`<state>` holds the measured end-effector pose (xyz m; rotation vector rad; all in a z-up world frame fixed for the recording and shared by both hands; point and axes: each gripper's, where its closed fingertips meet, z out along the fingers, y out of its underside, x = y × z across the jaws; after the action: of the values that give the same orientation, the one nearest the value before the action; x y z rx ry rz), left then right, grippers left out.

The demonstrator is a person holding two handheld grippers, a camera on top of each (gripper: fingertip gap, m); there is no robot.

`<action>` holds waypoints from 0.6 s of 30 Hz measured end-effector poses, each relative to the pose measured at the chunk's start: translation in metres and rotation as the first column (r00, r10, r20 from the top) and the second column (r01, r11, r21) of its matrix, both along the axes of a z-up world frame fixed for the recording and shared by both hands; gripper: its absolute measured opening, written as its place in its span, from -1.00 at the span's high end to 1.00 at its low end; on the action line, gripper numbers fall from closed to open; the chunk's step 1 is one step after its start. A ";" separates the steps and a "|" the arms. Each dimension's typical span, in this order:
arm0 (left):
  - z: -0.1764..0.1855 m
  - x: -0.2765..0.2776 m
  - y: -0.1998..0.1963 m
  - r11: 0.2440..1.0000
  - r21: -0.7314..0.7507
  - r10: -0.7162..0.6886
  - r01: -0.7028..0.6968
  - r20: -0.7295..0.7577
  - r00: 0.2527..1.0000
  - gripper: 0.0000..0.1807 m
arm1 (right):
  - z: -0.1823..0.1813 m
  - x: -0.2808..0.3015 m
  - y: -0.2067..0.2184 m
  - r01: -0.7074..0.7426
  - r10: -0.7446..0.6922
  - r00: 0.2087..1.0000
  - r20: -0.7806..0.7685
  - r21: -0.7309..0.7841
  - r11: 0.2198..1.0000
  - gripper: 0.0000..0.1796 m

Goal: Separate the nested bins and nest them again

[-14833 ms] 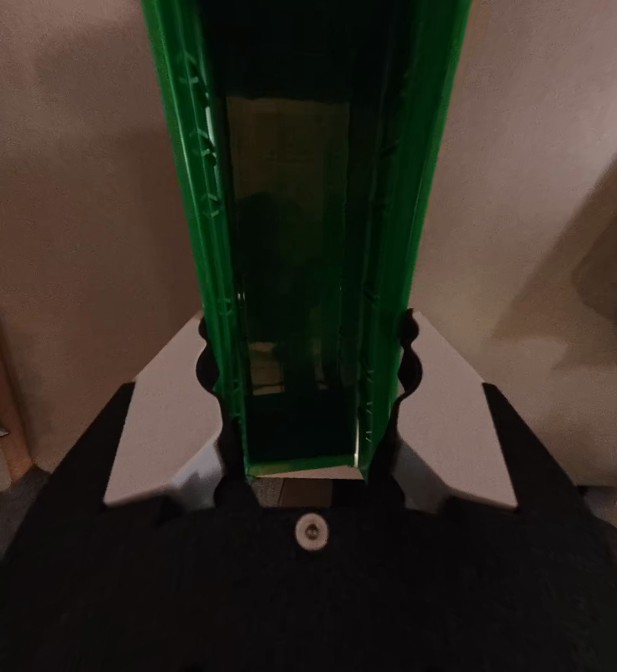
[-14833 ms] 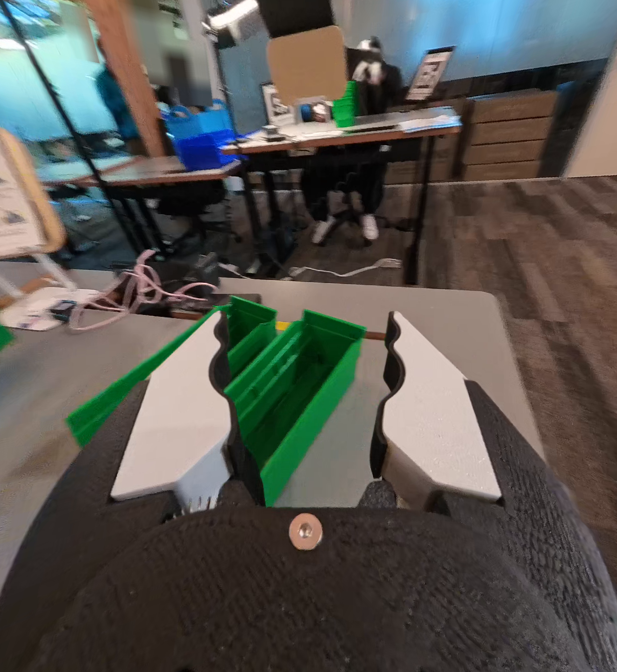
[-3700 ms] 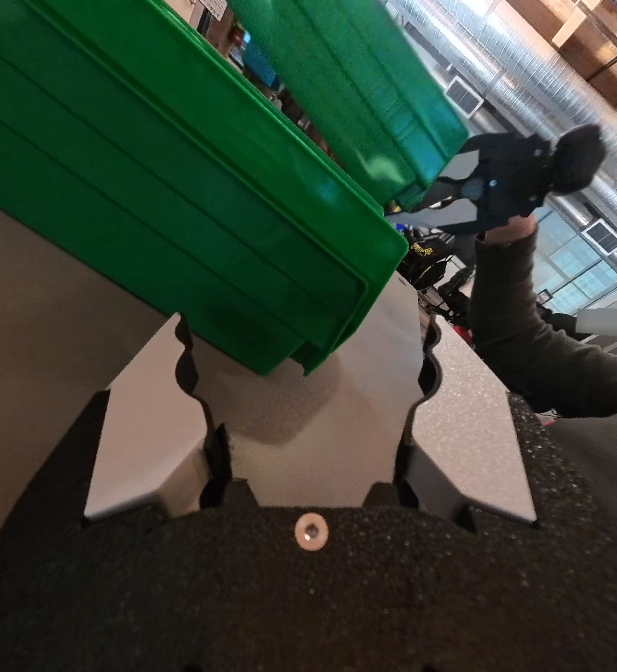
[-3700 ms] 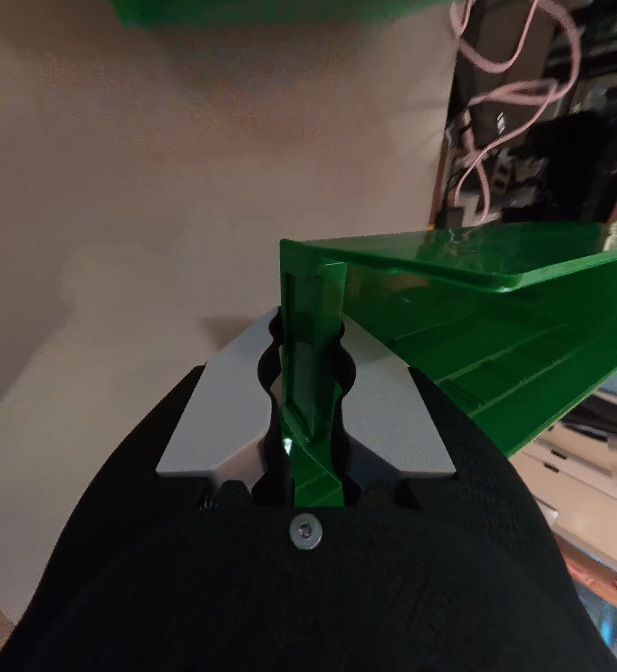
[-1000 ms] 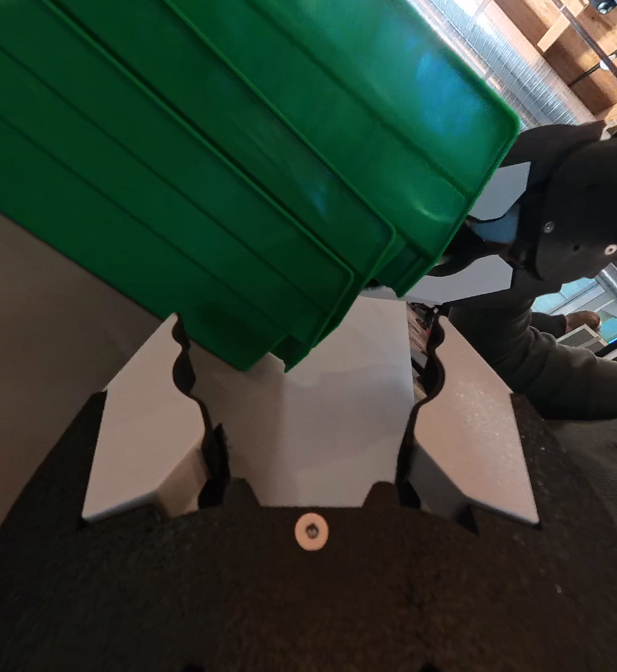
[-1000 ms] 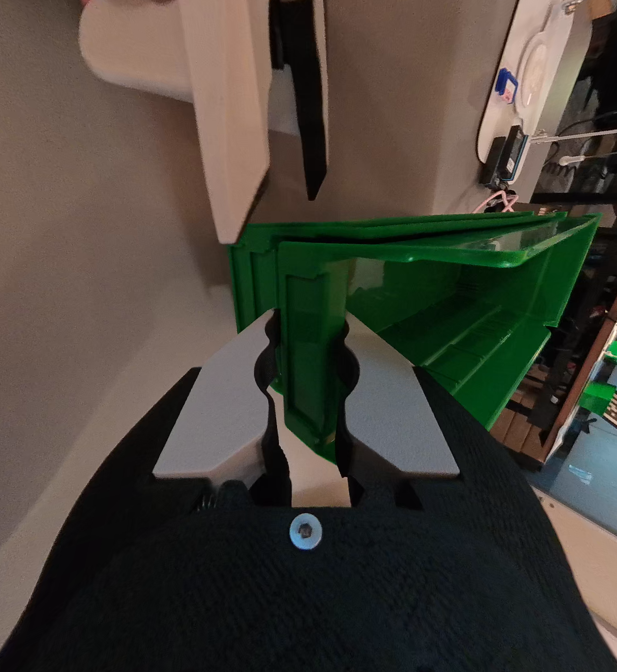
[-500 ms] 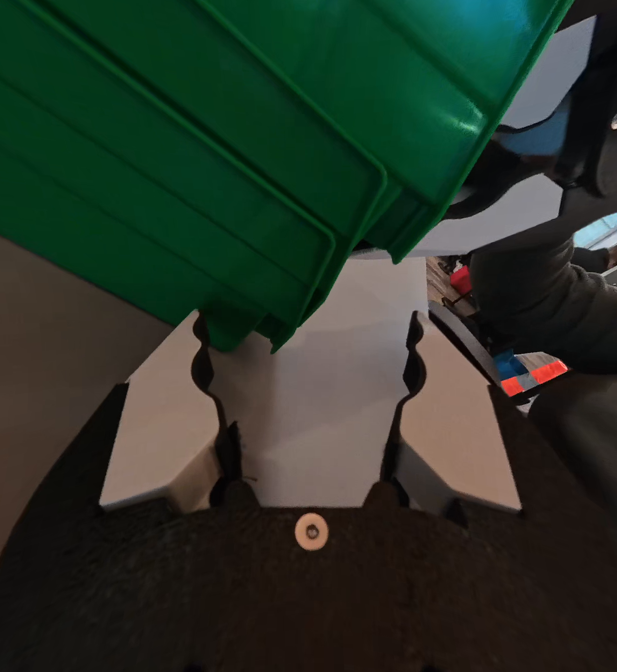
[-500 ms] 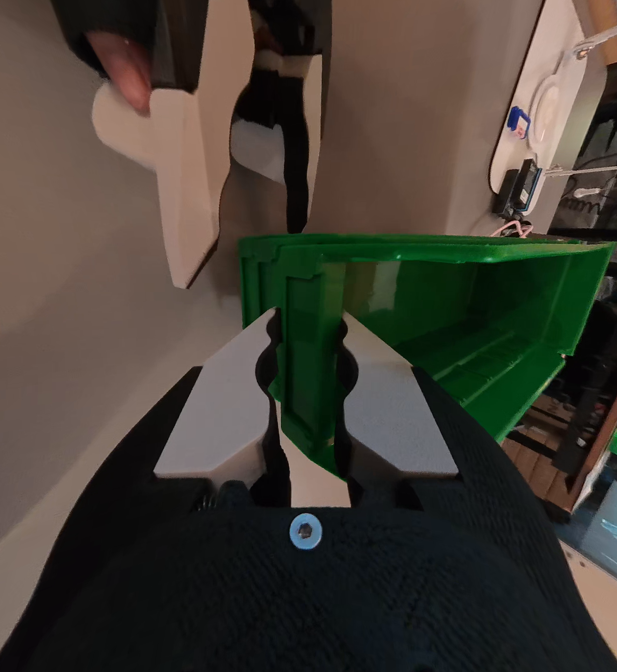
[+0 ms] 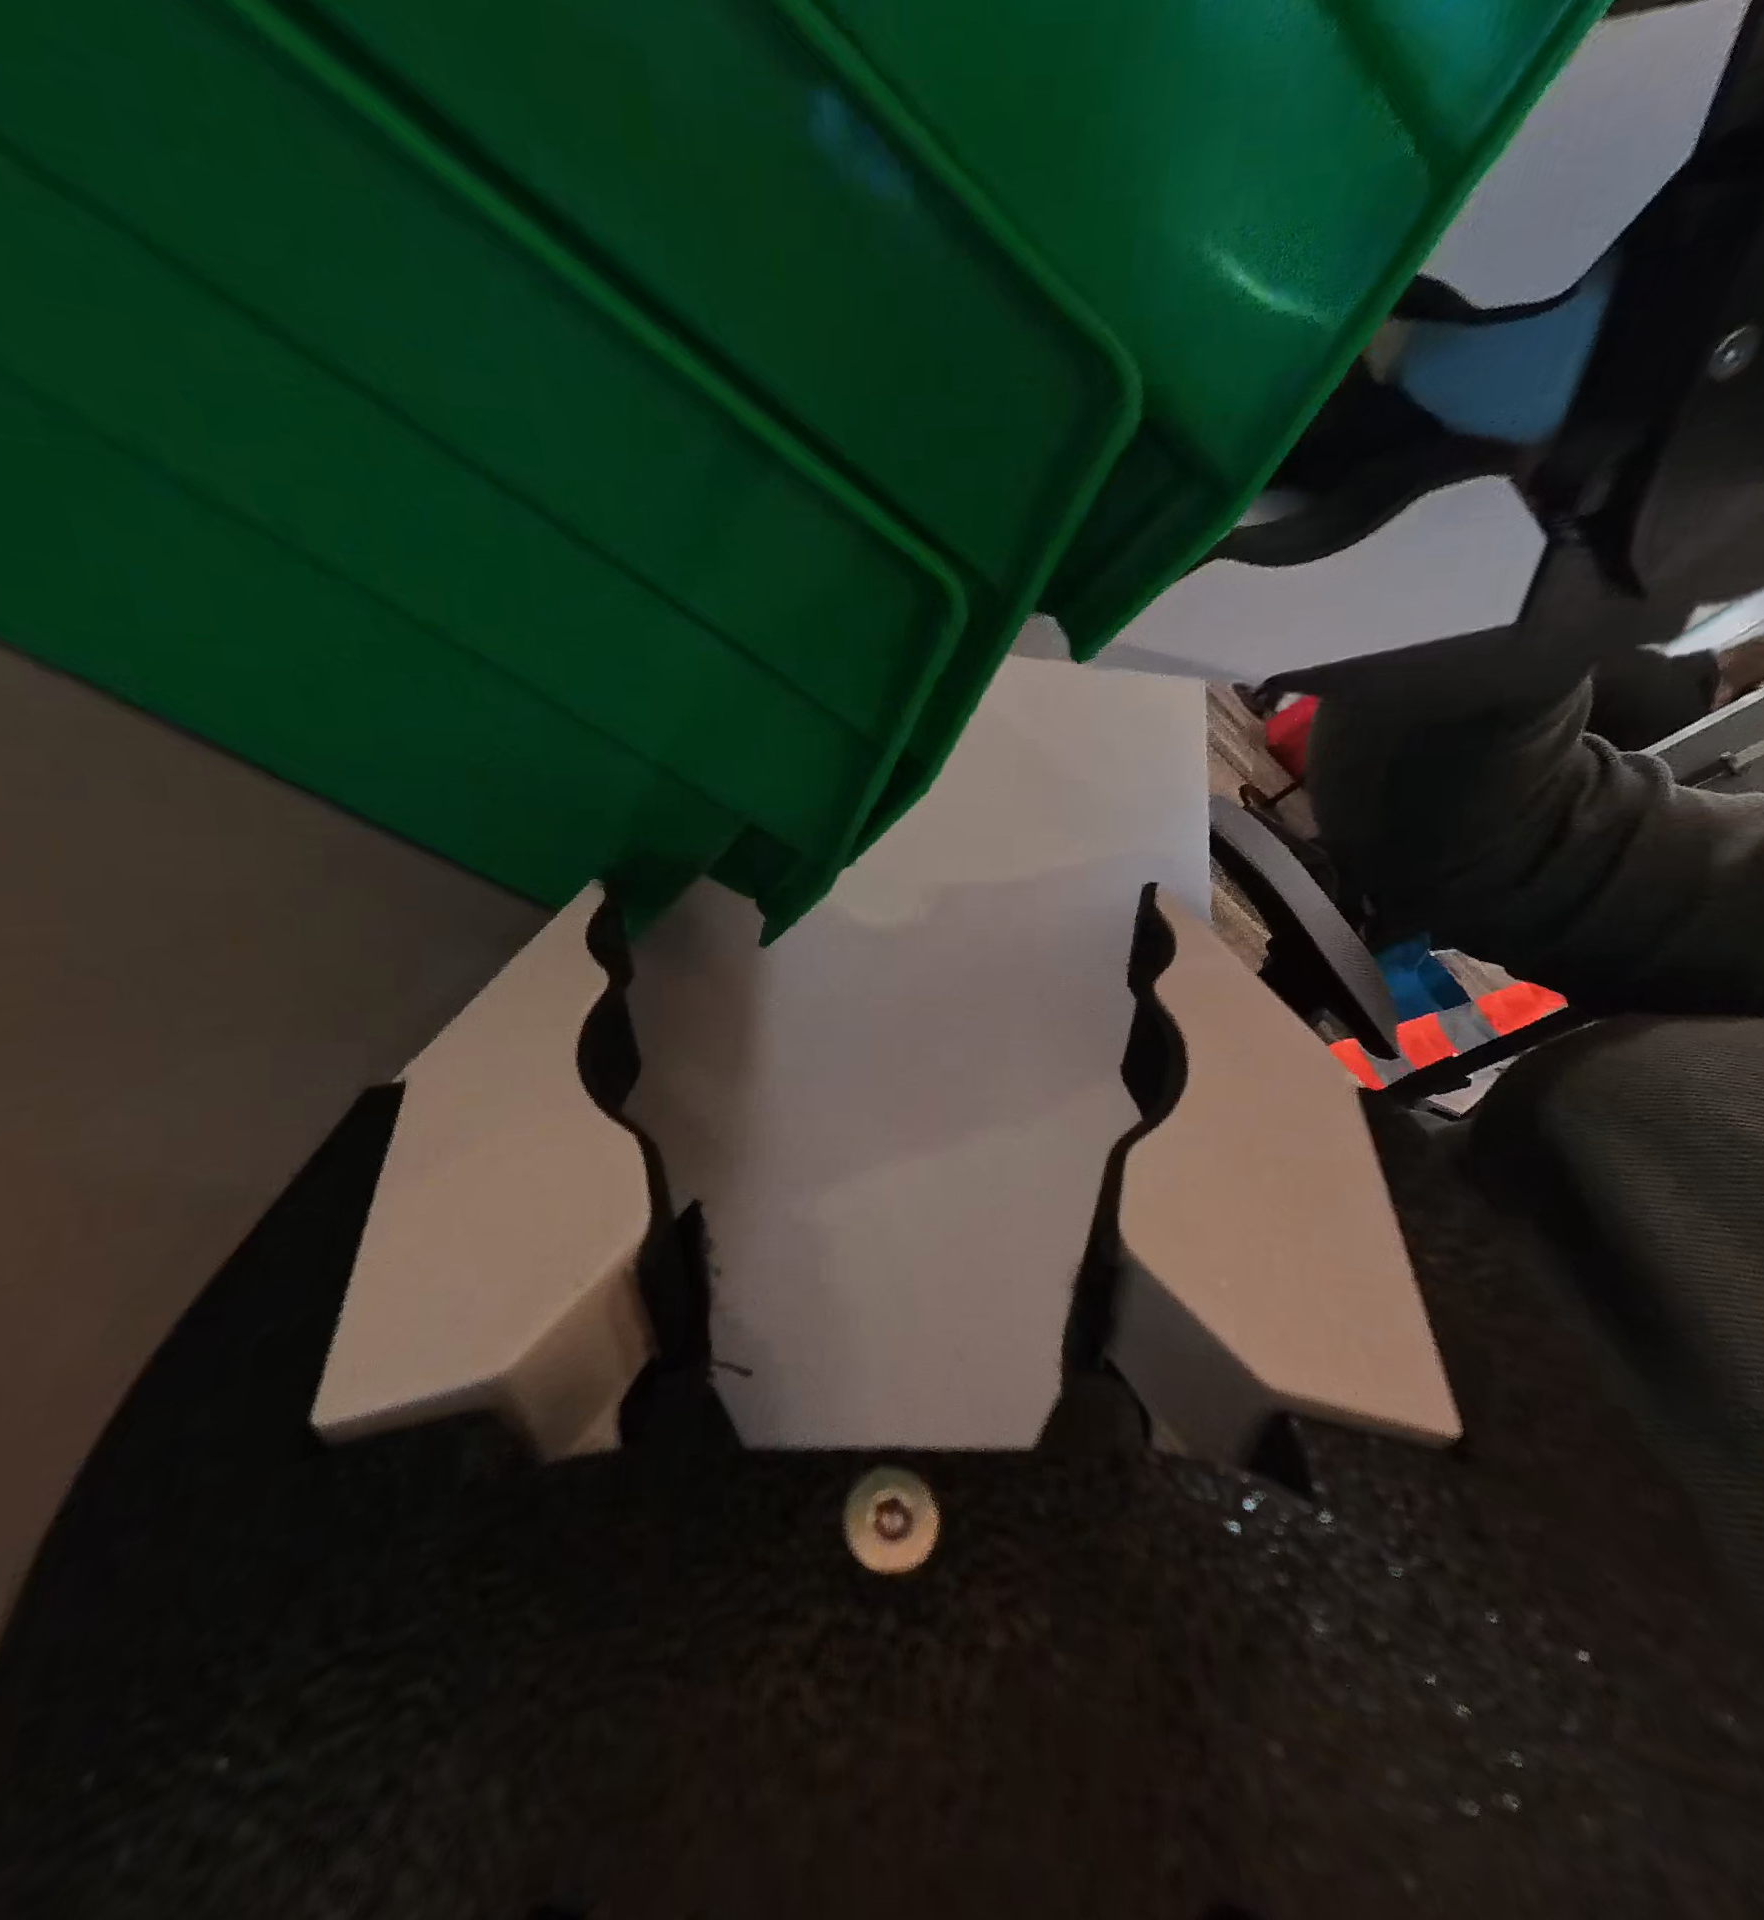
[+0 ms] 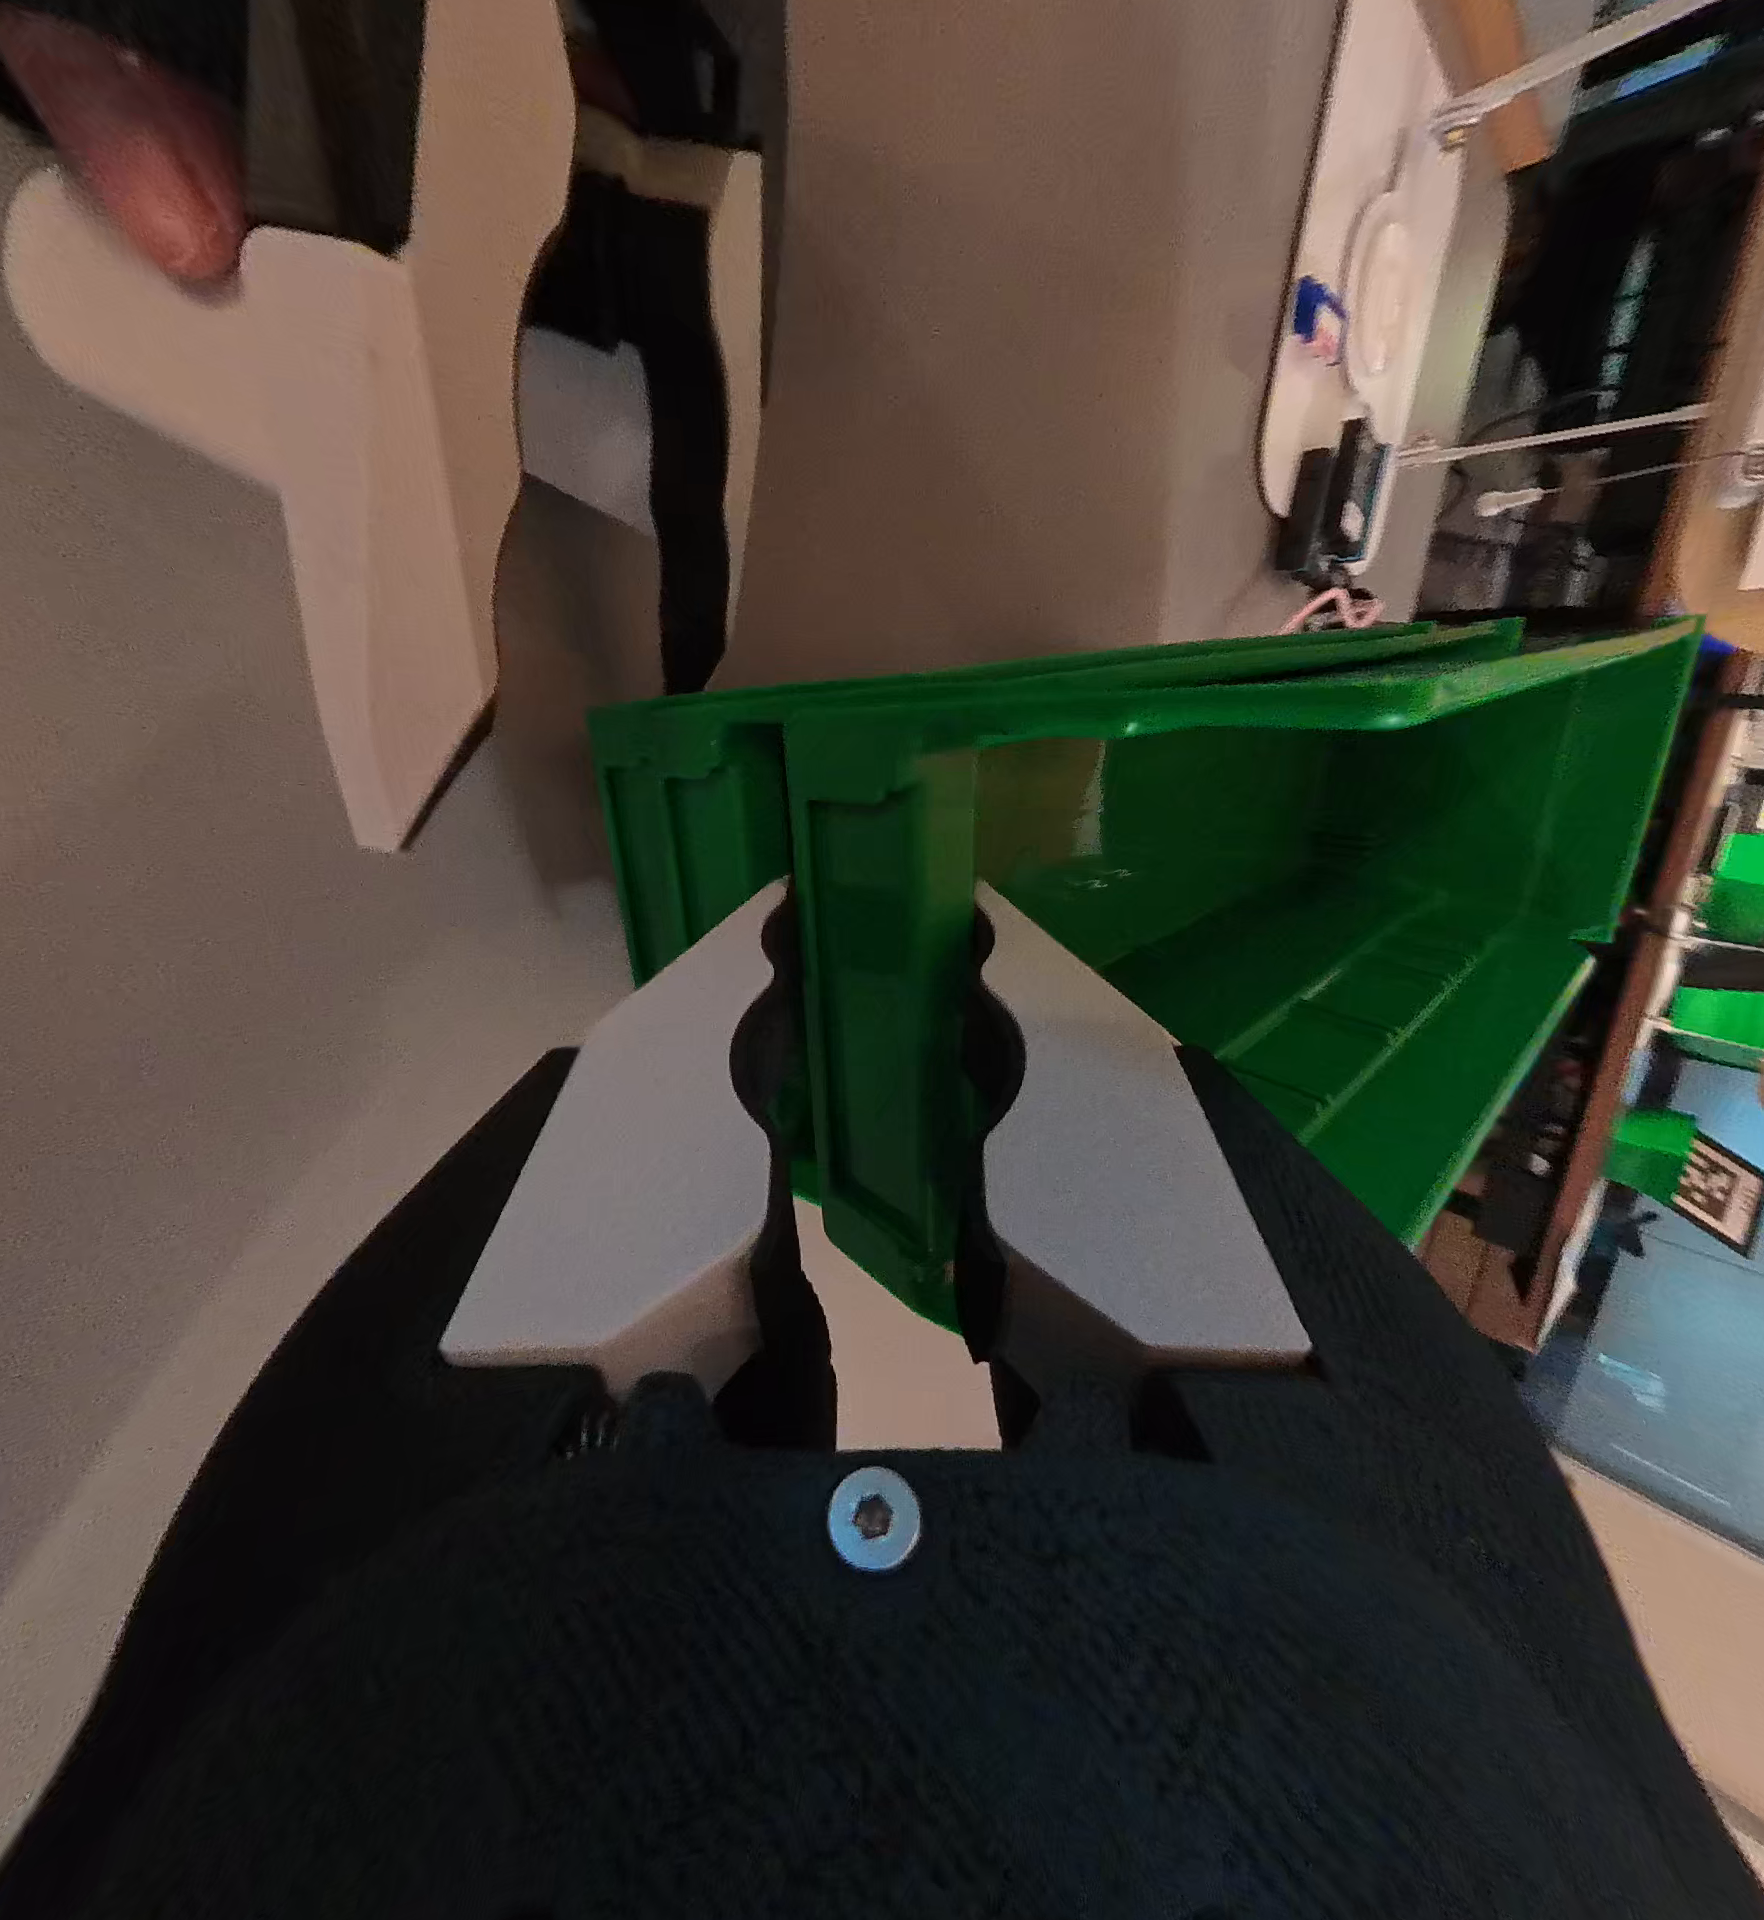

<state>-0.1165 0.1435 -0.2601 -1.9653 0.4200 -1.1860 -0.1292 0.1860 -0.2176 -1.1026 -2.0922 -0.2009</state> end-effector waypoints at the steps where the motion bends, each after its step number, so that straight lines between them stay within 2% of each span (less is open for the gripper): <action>1: 0.000 0.000 0.000 1.000 -0.002 -0.004 0.004 0.003 1.000 -0.04 | -0.001 0.002 -0.001 -0.004 0.004 1.000 0.027 -0.019 1.000 0.69; 5: 0.000 0.000 0.000 1.000 -0.008 -0.005 0.005 0.012 1.000 -0.03 | -0.002 0.004 -0.002 -0.029 0.035 0.994 0.103 -0.058 0.998 0.70; 11: 0.001 0.000 0.000 1.000 -0.010 -0.004 0.005 0.019 1.000 -0.03 | -0.005 0.005 -0.004 -0.032 0.049 0.989 0.138 -0.125 0.992 0.71; 15: 0.002 -0.001 0.000 1.000 -0.006 -0.003 0.003 0.031 1.000 -0.03 | 0.006 0.005 -0.004 -0.029 0.043 0.994 0.100 -0.139 0.990 0.53; 18: 0.003 -0.001 0.000 1.000 -0.008 -0.002 0.003 0.039 0.999 -0.04 | 0.019 0.006 -0.013 -0.043 0.055 0.997 0.045 -0.223 0.974 0.46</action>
<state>-0.1175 0.1434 -0.2571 -1.9453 0.3985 -1.2274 -0.1230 0.1732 -0.1986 -1.1848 -2.2258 0.0309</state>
